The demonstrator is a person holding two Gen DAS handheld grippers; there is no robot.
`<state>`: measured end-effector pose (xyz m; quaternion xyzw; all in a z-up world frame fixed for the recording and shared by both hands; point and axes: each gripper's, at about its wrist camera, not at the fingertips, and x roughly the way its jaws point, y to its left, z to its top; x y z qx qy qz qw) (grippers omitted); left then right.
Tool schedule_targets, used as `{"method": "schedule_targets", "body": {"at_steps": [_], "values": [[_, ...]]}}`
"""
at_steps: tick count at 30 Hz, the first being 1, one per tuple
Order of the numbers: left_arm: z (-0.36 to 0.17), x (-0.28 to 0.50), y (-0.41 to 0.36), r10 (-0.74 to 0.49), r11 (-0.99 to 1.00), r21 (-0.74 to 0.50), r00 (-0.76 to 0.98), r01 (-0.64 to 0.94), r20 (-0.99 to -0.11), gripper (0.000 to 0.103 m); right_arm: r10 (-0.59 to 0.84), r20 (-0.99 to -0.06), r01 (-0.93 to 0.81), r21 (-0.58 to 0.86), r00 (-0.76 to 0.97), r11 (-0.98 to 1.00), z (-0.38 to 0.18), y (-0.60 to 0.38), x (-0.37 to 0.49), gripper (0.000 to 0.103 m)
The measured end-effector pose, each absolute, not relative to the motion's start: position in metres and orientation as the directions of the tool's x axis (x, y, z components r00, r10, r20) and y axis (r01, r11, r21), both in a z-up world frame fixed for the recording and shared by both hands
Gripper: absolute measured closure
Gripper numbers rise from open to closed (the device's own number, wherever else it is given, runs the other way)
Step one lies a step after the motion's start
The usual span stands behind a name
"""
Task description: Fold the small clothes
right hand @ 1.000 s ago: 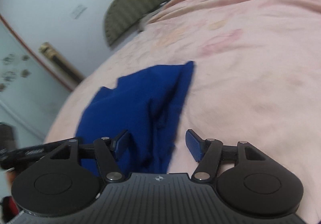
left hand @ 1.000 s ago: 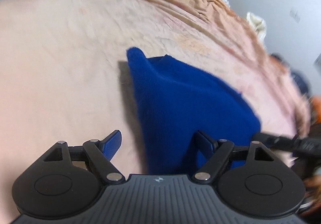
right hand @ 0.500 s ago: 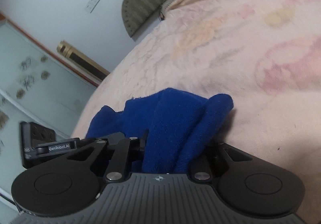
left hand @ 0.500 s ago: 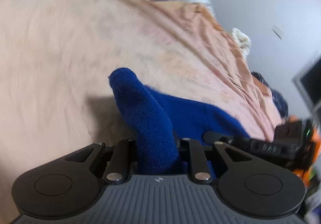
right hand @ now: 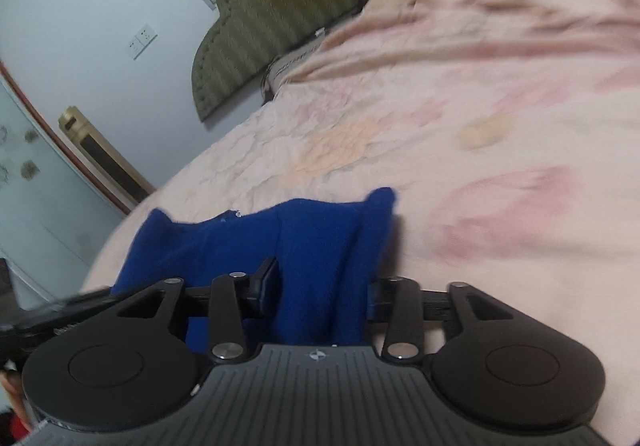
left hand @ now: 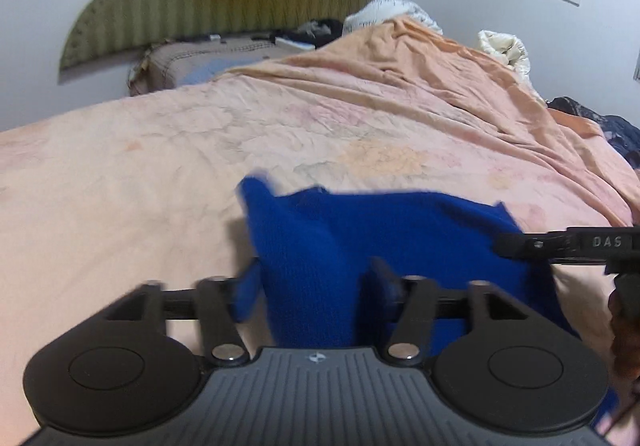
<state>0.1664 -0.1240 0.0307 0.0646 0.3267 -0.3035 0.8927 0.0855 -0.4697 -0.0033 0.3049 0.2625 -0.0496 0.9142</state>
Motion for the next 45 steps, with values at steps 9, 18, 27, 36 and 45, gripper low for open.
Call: {"method": "schedule_targets", "body": {"at_steps": [9, 18, 27, 36, 45], "values": [[0.010, 0.084, -0.093, -0.549, 0.740, -0.146, 0.464, 0.657, -0.695, 0.042, 0.192, -0.576, 0.166, 0.510, 0.795, 0.844, -0.008, -0.439, 0.006, 0.046], [0.001, 0.081, -0.056, -0.638, 0.729, -0.380, 0.361, 0.570, -0.680, 0.087, 0.293, -0.507, 0.164, 0.676, 0.811, 0.718, -0.026, -0.427, -0.040, 0.087], [0.018, 0.043, -0.064, -0.496, 0.800, -0.146, 0.503, 0.583, -0.708, 0.086, 0.172, -0.568, 0.234, 0.571, 0.805, 0.787, -0.019, -0.400, -0.053, 0.084], [0.027, -0.005, -0.092, -0.312, 0.872, 0.083, 0.678, 0.482, -0.666, 0.036, -0.083, -0.545, 0.213, 0.180, 0.834, 0.960, 0.017, -0.325, -0.057, 0.048], [0.019, -0.012, -0.089, -0.227, 0.907, 0.089, 0.656, 0.412, -0.720, 0.036, -0.184, -0.581, 0.331, 0.157, 0.793, 0.931, 0.015, -0.311, -0.069, 0.040]]}}
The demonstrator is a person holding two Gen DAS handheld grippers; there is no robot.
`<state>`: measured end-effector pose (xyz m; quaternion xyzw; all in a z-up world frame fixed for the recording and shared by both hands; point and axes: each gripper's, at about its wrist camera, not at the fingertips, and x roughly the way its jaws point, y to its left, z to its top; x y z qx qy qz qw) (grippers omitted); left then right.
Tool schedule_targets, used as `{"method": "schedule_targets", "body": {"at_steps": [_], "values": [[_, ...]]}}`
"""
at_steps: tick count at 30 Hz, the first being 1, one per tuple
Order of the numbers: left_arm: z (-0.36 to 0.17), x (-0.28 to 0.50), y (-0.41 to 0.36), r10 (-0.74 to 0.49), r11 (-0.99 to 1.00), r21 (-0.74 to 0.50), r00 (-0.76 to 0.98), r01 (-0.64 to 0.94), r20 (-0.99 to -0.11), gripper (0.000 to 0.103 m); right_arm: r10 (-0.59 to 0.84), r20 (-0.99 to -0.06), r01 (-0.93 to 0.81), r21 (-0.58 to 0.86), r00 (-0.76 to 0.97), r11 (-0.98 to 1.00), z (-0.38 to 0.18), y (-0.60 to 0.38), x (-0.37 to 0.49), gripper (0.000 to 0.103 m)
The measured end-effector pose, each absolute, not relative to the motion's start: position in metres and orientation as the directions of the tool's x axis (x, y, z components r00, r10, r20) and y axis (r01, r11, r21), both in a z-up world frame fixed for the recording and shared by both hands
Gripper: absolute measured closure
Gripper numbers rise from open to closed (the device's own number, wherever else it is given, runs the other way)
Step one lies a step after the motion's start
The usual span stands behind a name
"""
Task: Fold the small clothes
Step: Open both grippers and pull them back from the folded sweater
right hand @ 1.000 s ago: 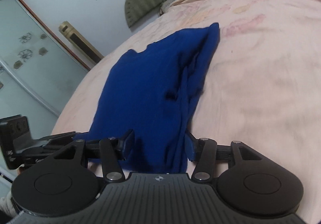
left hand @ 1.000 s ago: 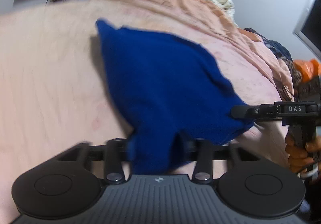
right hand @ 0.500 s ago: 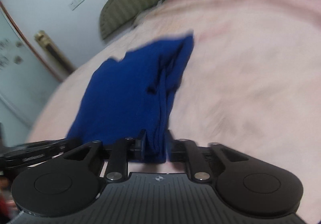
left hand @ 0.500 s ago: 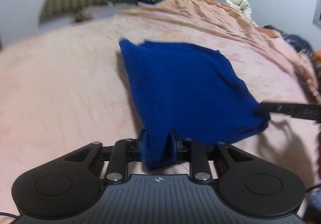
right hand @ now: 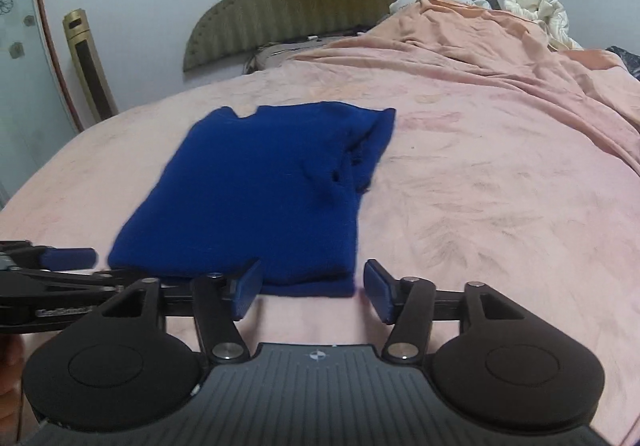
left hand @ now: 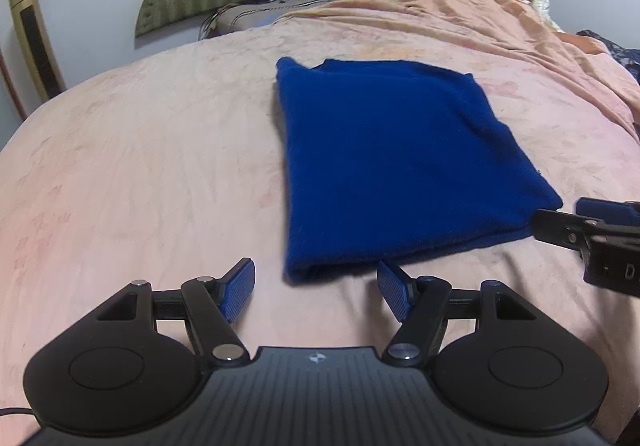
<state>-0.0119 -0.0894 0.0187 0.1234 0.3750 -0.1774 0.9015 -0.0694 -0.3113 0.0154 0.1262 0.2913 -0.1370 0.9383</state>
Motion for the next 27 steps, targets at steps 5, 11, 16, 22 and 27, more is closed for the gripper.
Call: {"method": "schedule_targets", "body": {"at_steps": [5, 11, 16, 22, 27], "values": [[0.020, -0.022, -0.084, -0.212, 0.912, 0.103, 0.673, 0.396, -0.709, 0.035, -0.256, -0.587, 0.362, 0.068, 0.768, 0.930, 0.018, -0.295, -0.080, 0.033], [0.019, -0.029, -0.078, -0.191, 0.919, 0.114, 0.677, 0.378, -0.710, 0.032, -0.273, -0.578, 0.356, 0.032, 0.769, 0.934, 0.020, -0.278, -0.086, 0.014], [0.018, -0.034, -0.073, -0.166, 0.925, 0.129, 0.687, 0.357, -0.708, 0.030, -0.242, -0.593, 0.342, 0.060, 0.768, 0.938, 0.019, -0.270, -0.088, 0.009], [0.019, -0.033, -0.063, -0.162, 0.946, 0.090, 0.692, 0.313, -0.703, 0.024, -0.236, -0.599, 0.335, 0.057, 0.766, 0.941, 0.018, -0.265, -0.088, 0.004], [0.015, -0.030, -0.061, -0.157, 0.945, 0.087, 0.671, 0.316, -0.725, 0.023, -0.225, -0.600, 0.334, 0.076, 0.768, 0.939, 0.017, -0.266, -0.088, 0.002]]}}
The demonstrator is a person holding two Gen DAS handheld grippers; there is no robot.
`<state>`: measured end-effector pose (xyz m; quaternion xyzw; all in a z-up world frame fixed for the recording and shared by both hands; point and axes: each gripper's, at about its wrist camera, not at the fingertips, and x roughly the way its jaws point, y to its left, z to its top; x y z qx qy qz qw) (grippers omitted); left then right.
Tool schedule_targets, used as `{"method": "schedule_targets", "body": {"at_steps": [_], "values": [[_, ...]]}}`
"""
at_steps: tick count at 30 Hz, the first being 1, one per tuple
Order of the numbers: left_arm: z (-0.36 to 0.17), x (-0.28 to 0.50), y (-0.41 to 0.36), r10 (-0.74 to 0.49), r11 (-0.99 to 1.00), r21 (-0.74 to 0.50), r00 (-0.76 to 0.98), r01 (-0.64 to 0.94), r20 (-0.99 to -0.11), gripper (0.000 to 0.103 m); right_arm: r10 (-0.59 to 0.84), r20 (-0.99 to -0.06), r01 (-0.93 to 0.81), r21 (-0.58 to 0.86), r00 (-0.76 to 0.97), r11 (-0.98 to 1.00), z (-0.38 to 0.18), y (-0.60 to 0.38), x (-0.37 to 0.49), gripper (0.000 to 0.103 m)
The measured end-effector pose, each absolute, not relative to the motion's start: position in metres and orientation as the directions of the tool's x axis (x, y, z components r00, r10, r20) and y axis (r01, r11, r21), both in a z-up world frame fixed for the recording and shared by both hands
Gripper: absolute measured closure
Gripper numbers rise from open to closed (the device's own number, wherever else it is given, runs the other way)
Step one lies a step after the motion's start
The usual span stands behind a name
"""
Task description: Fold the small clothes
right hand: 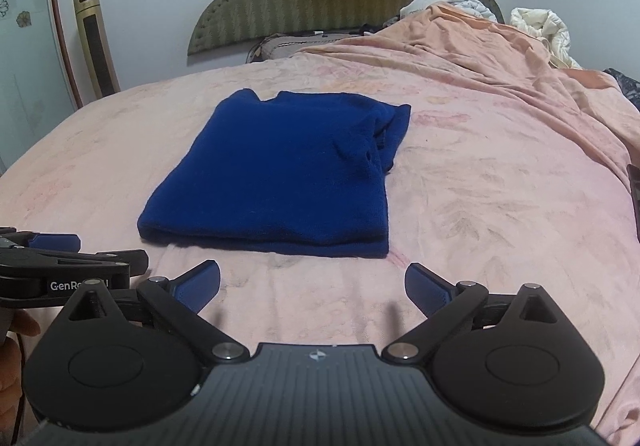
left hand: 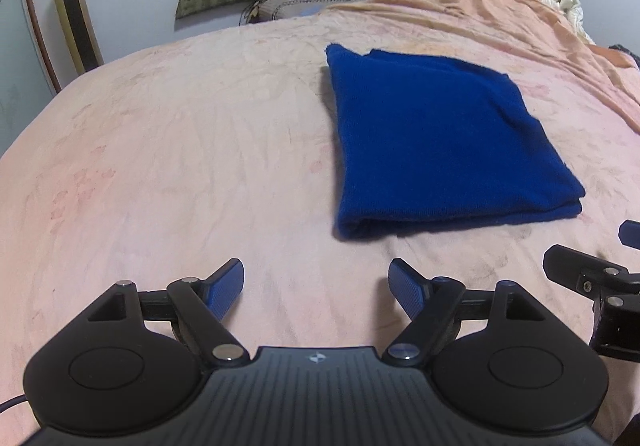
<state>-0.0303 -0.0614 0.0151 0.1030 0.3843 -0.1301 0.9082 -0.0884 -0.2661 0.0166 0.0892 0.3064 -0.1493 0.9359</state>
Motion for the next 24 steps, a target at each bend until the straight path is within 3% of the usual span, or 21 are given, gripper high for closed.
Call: {"method": "schedule_targets", "body": {"at_steps": [24], "values": [[0.0123, -0.0324, -0.0583, -0.169, 0.949, 0.073, 0.692, 0.306, -0.702, 0.023, -0.242, -0.612, 0.346, 0.056, 0.753, 0.937, 0.0102, -0.2714, -0.0942, 0.001]]}}
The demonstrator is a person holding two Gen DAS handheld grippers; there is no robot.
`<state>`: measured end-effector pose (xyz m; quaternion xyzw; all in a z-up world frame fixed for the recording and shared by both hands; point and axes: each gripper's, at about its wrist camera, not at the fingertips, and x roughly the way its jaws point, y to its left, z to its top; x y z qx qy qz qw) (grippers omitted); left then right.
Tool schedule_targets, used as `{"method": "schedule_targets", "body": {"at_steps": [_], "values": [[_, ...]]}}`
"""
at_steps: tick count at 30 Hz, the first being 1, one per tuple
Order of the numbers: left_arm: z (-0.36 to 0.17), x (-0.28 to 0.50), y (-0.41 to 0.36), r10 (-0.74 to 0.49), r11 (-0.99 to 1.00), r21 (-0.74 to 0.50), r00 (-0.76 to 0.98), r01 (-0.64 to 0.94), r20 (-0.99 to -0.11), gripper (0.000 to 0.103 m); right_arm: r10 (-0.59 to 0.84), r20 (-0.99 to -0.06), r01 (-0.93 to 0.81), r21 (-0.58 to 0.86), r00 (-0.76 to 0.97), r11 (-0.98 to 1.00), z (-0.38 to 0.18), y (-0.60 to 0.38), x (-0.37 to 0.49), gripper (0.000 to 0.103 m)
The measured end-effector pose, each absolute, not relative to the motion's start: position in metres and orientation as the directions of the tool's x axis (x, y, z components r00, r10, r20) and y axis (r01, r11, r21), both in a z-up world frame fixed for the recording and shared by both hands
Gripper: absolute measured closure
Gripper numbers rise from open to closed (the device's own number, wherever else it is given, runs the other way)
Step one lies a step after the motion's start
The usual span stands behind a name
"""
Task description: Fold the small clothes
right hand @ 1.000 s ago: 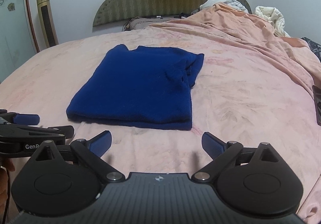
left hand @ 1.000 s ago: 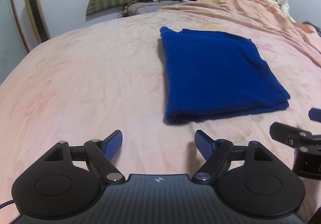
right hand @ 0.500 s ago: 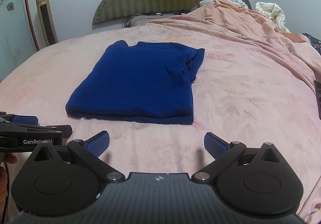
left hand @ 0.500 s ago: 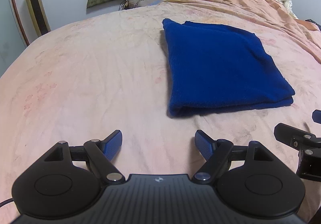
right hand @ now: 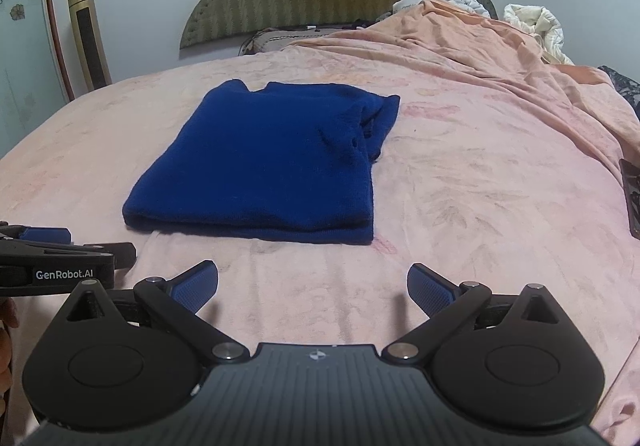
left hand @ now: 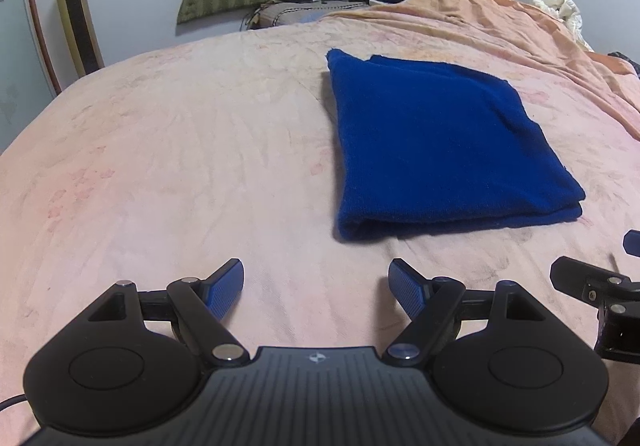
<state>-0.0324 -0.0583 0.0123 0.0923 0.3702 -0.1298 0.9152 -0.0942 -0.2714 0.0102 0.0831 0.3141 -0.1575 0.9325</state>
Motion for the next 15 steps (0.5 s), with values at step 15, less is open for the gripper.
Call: {"method": "schedule_targets", "body": {"at_steps": [15], "values": [[0.0080, -0.0333, -0.0607, -0.146, 0.949, 0.091, 0.674, 0.303, -0.725, 0.023, -0.233, -0.627, 0.347, 0.064, 0.744, 0.936, 0.0086, -0.2725, -0.0939, 0.000]]}}
